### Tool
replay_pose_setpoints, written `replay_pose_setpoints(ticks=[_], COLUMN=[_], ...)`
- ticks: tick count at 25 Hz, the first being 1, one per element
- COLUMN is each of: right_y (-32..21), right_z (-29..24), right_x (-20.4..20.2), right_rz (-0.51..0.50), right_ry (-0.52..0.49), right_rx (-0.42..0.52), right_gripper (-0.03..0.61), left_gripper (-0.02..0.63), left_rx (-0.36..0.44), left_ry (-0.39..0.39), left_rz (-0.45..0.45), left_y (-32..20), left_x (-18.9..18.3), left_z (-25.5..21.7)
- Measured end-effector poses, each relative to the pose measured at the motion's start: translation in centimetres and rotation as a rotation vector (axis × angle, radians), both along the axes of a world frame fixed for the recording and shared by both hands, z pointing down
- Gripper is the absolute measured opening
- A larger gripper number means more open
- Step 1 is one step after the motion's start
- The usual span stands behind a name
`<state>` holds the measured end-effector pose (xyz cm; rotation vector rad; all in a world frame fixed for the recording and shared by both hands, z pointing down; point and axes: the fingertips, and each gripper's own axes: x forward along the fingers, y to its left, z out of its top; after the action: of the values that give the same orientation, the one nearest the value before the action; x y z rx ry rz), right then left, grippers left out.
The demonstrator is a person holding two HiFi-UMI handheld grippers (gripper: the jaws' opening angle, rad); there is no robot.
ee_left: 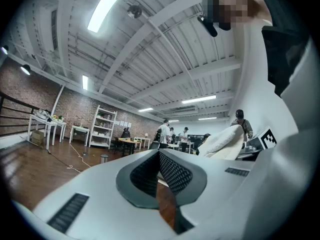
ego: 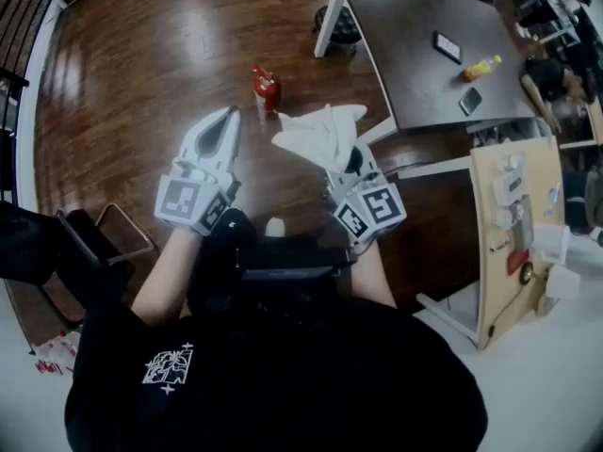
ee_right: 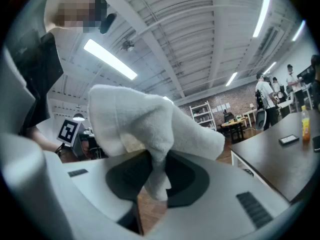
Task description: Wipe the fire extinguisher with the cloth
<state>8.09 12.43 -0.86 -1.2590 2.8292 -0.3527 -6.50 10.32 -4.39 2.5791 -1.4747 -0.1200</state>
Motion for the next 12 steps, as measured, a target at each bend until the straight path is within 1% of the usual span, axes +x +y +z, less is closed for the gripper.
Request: replay_pose_setpoints(ticks=[5,12], right_y=[-1.4,-6.6], right_z=[1.2,3.3], right_x=[0.1,-0.6], right_rz=[-0.001,0.01], right_ry=[0.01,0.045], right_rx=[-0.018,-0.047], right_gripper=[0.101,0.101], left_gripper=[0.003,0.003], left_rx=[-0.001,-0.027], left_ry=[0.021,0.028], left_rz=[0.014,0.022], left_y=[-1.0,-5.7], left_x=[0.1,-1.6], left_z=[1.2,3.0])
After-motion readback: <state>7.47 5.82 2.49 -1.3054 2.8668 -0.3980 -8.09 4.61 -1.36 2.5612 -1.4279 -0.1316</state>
